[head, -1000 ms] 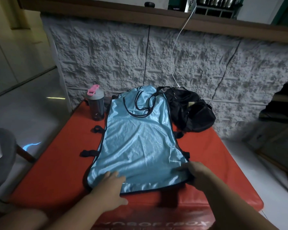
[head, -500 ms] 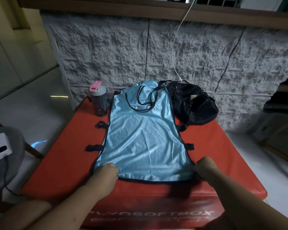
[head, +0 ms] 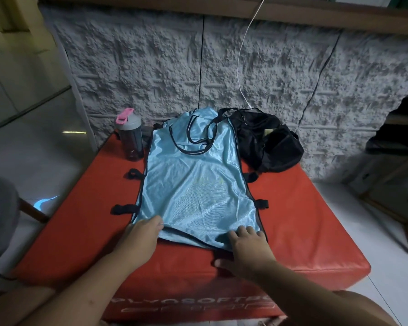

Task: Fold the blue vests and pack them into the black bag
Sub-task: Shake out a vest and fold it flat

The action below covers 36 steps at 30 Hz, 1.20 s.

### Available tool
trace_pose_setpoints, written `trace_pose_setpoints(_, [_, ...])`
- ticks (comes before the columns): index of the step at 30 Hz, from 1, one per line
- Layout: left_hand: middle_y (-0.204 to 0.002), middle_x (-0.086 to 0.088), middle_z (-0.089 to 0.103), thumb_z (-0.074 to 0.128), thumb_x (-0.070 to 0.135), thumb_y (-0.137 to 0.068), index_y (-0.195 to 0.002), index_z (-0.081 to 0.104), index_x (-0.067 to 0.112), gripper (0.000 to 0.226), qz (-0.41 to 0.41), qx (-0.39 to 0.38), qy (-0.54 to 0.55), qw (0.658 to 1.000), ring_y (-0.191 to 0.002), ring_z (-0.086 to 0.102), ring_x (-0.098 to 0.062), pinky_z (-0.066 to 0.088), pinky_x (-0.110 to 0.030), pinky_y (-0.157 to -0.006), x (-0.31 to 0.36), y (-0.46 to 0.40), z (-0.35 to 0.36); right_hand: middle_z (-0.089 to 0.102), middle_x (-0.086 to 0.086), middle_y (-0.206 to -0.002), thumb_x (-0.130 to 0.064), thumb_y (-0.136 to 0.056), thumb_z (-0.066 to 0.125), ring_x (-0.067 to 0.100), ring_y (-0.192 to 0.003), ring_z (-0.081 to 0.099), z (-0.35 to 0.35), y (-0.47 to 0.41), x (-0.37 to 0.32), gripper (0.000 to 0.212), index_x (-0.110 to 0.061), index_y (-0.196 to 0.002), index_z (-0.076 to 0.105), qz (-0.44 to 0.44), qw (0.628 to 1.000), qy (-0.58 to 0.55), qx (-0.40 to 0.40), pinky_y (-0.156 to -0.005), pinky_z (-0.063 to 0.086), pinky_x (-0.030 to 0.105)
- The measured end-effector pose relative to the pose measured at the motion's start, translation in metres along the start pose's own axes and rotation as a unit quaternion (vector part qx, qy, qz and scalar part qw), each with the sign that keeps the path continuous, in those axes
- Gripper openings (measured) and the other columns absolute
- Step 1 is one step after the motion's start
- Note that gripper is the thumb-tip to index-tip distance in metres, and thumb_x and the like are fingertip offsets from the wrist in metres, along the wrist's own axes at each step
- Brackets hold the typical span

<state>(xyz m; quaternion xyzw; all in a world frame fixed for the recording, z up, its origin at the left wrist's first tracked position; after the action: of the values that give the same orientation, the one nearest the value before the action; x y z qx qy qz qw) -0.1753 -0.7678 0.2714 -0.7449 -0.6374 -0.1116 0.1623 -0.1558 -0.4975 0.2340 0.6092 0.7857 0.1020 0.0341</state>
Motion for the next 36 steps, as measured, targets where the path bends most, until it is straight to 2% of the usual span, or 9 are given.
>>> trace_pose_setpoints(4, [-0.071,0.008,0.056,0.073,0.052,-0.085,-0.08,0.044,0.027,0.038,0.002,-0.02,0.084,0.996,-0.068,0.057,-0.013,0.047,-0.037,-0.063,-0.002,0.0,-0.001,0.066,0.004,-0.089,-0.044,-0.085,0.057,0.031,-0.083,0.065,-0.001,-0.012,-0.001,0.029,-0.024,-0.102,0.068,-0.002,0.994,0.052,0.094,-0.075,0.051,0.045])
trace_pose_setpoints(7, [-0.064,0.008,0.055,0.076,0.04,-0.086,-0.073,0.042,0.032,0.037,-0.011,-0.012,0.128,0.992,-0.063,0.055,-0.008,0.046,-0.037,-0.062,-0.01,-0.005,-0.007,0.068,0.005,-0.084,-0.019,-0.076,0.056,0.031,-0.08,0.066,-0.013,-0.017,0.011,0.019,-0.022,-0.091,0.068,-0.008,0.996,-0.008,0.09,-0.072,0.05,0.04])
trace_pose_setpoints(11, [-0.078,0.012,0.064,0.073,0.013,-0.088,-0.085,0.059,0.031,0.023,-0.033,0.007,0.13,0.991,-0.078,0.063,-0.008,0.052,-0.038,-0.074,-0.018,-0.009,-0.019,0.067,0.003,-0.092,-0.015,-0.076,0.053,0.031,-0.088,0.064,-0.029,-0.021,0.048,0.012,-0.02,-0.082,0.061,0.043,0.986,-0.133,0.089,-0.07,0.045,0.036])
trace_pose_setpoints(14, [-0.083,0.015,0.066,0.067,0.002,-0.086,-0.092,0.065,0.026,0.026,-0.057,0.017,0.139,0.989,-0.08,0.064,-0.007,0.054,-0.034,-0.075,-0.027,-0.008,-0.029,0.066,0.0,-0.078,-0.011,-0.071,0.057,0.028,-0.078,0.063,-0.035,-0.017,0.078,0.009,-0.019,-0.073,0.061,0.083,0.969,-0.211,0.097,-0.064,0.043,0.034])
trace_pose_setpoints(19, [-0.073,0.014,0.066,0.071,0.003,-0.085,-0.082,0.069,0.025,0.022,-0.086,0.044,0.132,0.987,-0.07,0.06,0.002,0.042,-0.018,-0.06,-0.039,-0.004,-0.042,0.072,-0.01,-0.08,-0.007,-0.073,0.071,0.012,-0.077,0.066,-0.042,-0.01,0.099,0.025,-0.029,-0.083,0.072,0.086,0.945,-0.294,0.112,-0.067,0.046,0.022])
trace_pose_setpoints(25, [-0.067,0.003,0.066,0.074,0.011,-0.088,-0.071,0.07,0.017,0.018,-0.103,0.062,0.136,0.983,-0.066,0.063,-0.016,0.048,-0.038,-0.065,-0.052,-0.001,-0.052,0.074,-0.005,-0.076,-0.005,-0.073,0.069,0.014,-0.074,0.066,-0.045,-0.007,0.117,0.023,-0.019,-0.088,0.079,0.109,0.916,-0.359,0.145,-0.067,0.048,0.031])
trace_pose_setpoints(28, [-0.06,-0.007,0.064,0.07,0.016,-0.092,-0.068,0.069,0.006,0.027,-0.128,0.066,0.173,0.974,-0.058,0.058,-0.02,0.043,-0.036,-0.058,-0.055,-0.001,-0.053,0.062,-0.008,-0.061,0.001,-0.077,0.07,0.01,-0.062,0.05,-0.043,-0.005,0.118,0.009,-0.007,-0.073,0.074,0.115,0.872,-0.457,0.132,-0.057,0.041,0.03])
trace_pose_setpoints(32, [-0.056,-0.005,0.062,0.069,0.018,-0.093,-0.062,0.066,0.003,0.034,-0.173,0.048,0.22,0.959,-0.056,0.059,-0.026,0.044,-0.039,-0.06,-0.066,-0.002,-0.047,0.051,-0.006,-0.063,-0.006,-0.089,0.07,0.009,-0.062,0.042,-0.03,-0.006,0.123,0.021,-0.001,-0.069,0.073,0.16,0.794,-0.575,0.114,-0.06,0.034,0.028])
trace_pose_setpoints(36, [-0.045,0.002,0.035,0.071,0.016,-0.09,-0.051,0.048,0.011,0.046,-0.199,0.032,0.251,0.947,-0.045,0.033,-0.015,0.025,-0.031,-0.055,-0.066,-0.001,-0.041,0.043,-0.003,-0.062,-0.02,-0.097,0.065,0.014,-0.063,0.037,-0.028,-0.014,0.126,0.035,0.005,-0.073,0.068,0.158,0.825,-0.528,0.124,-0.06,0.027,0.033])
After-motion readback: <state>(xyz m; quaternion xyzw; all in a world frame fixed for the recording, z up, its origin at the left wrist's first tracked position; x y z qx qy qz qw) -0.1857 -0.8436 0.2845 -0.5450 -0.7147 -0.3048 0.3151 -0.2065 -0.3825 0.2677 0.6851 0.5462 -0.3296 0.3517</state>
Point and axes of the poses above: each hand's wrist, its own y-axis away from the middle knuckle, its own z-axis out of the palm, x = y × z, the point moved 9 cm from there along -y, towards the middle knuckle
